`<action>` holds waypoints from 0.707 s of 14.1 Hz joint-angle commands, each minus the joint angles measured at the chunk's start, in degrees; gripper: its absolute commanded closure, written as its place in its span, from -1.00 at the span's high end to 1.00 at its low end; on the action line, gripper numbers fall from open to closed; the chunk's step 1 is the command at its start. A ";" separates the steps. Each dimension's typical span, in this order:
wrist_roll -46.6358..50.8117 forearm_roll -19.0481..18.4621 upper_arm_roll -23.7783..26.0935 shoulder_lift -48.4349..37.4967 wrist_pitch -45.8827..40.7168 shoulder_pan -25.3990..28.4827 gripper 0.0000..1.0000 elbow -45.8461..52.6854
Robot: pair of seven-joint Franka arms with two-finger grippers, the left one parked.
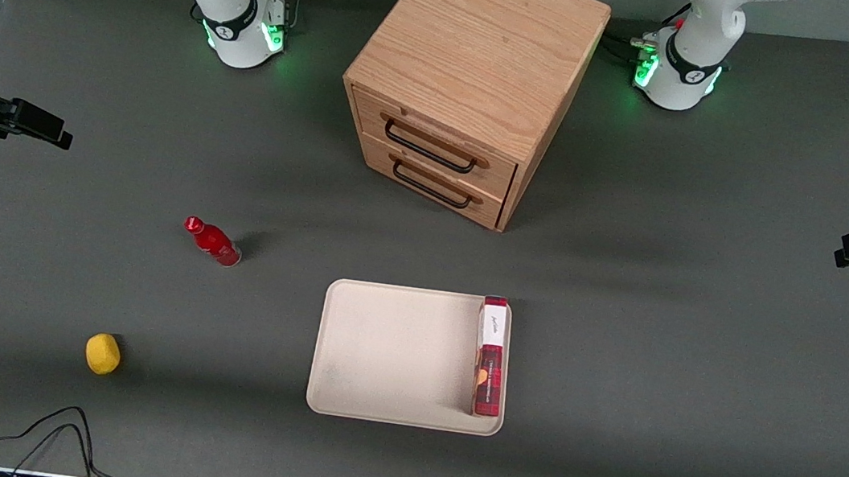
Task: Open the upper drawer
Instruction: 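Move the right gripper from rest toward the upper drawer's black handle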
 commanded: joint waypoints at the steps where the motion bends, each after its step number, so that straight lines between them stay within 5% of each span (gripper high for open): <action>1: 0.79 -0.73 0.27 -1.56 1.39 0.01 1.00 -0.92; 4: 0.44 -0.56 0.53 -0.95 0.96 1.06 1.00 0.30; 10: 1.49 -0.29 11.32 0.36 1.83 1.68 1.00 0.40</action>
